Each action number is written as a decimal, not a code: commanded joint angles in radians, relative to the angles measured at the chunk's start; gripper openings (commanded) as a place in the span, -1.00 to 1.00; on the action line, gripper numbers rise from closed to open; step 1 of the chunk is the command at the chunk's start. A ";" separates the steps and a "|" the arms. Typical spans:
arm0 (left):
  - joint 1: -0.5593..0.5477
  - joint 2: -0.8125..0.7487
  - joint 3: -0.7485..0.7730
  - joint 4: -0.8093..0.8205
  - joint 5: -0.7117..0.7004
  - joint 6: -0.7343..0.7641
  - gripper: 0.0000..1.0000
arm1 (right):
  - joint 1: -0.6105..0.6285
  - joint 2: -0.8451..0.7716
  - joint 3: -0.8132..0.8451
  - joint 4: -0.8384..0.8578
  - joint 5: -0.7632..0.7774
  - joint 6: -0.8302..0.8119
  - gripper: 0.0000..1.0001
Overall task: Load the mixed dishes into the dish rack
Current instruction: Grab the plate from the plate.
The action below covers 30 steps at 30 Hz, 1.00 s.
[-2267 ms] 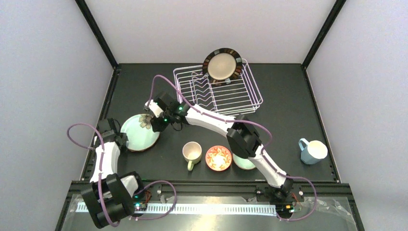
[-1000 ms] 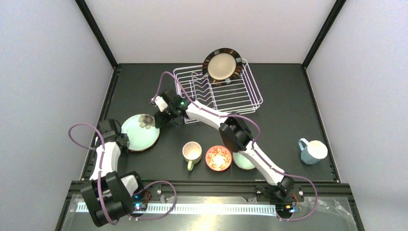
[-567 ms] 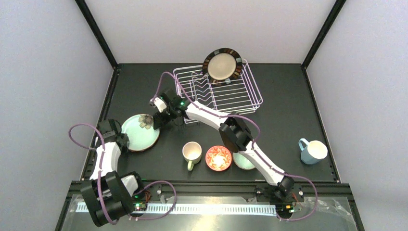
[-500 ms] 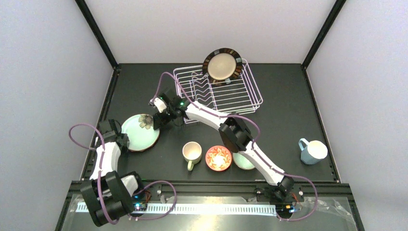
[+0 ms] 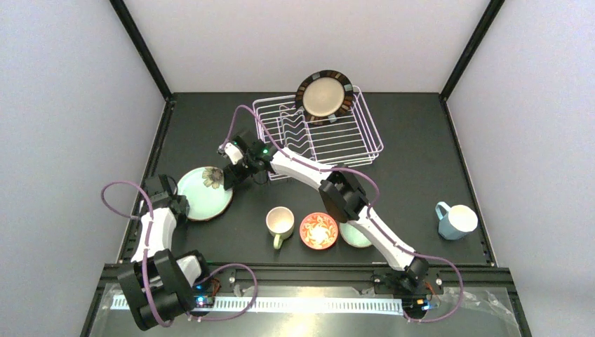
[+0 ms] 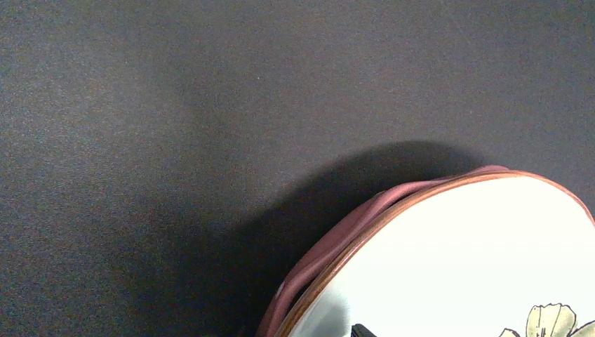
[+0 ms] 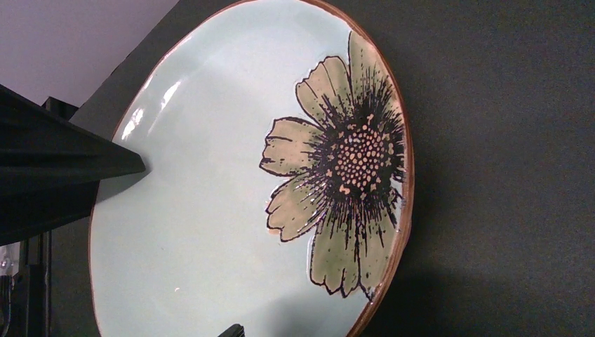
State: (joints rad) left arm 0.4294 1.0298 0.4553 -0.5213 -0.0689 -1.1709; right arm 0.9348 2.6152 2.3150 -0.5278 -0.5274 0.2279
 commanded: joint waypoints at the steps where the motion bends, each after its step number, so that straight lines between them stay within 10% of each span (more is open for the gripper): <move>1: -0.007 0.007 -0.005 0.027 0.035 0.002 0.68 | 0.030 -0.062 0.024 0.036 -0.095 0.022 0.77; 30: -0.007 0.000 0.004 0.023 0.039 0.012 0.68 | 0.048 -0.107 0.011 0.107 -0.158 0.053 0.71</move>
State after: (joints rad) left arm 0.4297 1.0286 0.4553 -0.5175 -0.0692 -1.1637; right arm 0.9348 2.5637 2.3146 -0.5056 -0.5682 0.2577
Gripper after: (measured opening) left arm 0.840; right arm 0.872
